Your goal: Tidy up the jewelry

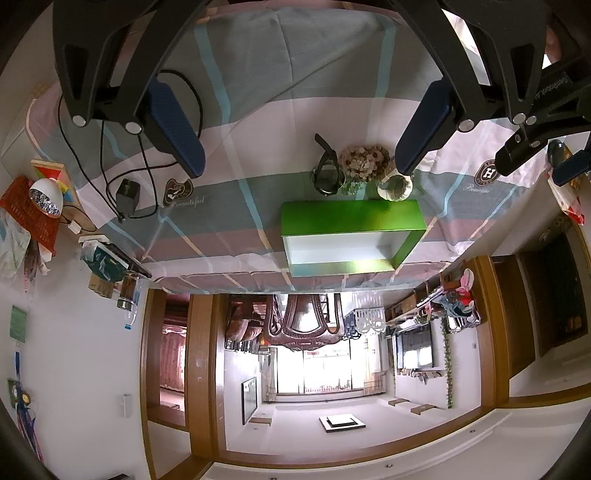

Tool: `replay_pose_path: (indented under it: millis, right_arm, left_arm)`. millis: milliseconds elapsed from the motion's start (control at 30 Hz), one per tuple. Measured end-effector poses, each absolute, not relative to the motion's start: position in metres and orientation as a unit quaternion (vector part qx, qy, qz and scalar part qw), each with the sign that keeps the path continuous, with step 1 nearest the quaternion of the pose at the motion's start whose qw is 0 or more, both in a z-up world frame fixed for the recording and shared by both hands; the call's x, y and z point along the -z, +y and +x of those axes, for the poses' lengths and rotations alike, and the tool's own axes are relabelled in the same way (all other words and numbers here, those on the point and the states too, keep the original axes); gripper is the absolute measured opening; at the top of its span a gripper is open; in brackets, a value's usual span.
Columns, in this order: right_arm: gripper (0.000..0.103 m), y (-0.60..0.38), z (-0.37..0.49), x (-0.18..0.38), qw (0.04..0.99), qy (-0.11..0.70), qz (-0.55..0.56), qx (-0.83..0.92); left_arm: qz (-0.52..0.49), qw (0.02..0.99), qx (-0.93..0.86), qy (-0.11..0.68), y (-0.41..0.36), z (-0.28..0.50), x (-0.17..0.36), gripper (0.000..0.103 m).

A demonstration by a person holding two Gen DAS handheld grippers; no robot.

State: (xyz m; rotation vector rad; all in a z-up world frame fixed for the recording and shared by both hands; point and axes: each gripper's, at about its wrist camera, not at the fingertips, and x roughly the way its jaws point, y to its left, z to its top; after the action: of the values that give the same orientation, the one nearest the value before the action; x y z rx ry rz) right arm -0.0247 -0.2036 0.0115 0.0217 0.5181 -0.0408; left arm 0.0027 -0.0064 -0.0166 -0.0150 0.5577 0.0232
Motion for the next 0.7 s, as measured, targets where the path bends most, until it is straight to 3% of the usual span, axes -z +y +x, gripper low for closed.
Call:
replay_pose_path:
  millis: [333, 533, 600, 700]
  right_arm:
    - [0.1, -0.218, -0.017, 0.002, 0.971, 0.237, 0.004, 0.018]
    - [0.1, -0.234, -0.062, -0.022, 0.996, 0.052, 0.002, 0.066]
    - [0.1, -0.235, -0.067, -0.014, 0.997, 0.008, -0.001, 0.08]
    - [0.1, -0.241, -0.02, 0.006, 0.988, 0.146, 0.039, 0.001]
  left_arm:
    - [0.0, 0.959, -0.021, 0.284, 0.003, 0.007, 0.031, 0.099]
    - [-0.08, 0.98, -0.007, 0.181, 0.042, -0.015, 0.014, 0.099]
    - [-0.084, 0.979, -0.019, 0.186, 0.048, -0.007, 0.017, 0.099]
    - [-0.081, 0.961, -0.002, 0.265, 0.053, 0.032, 0.044, 0.099]
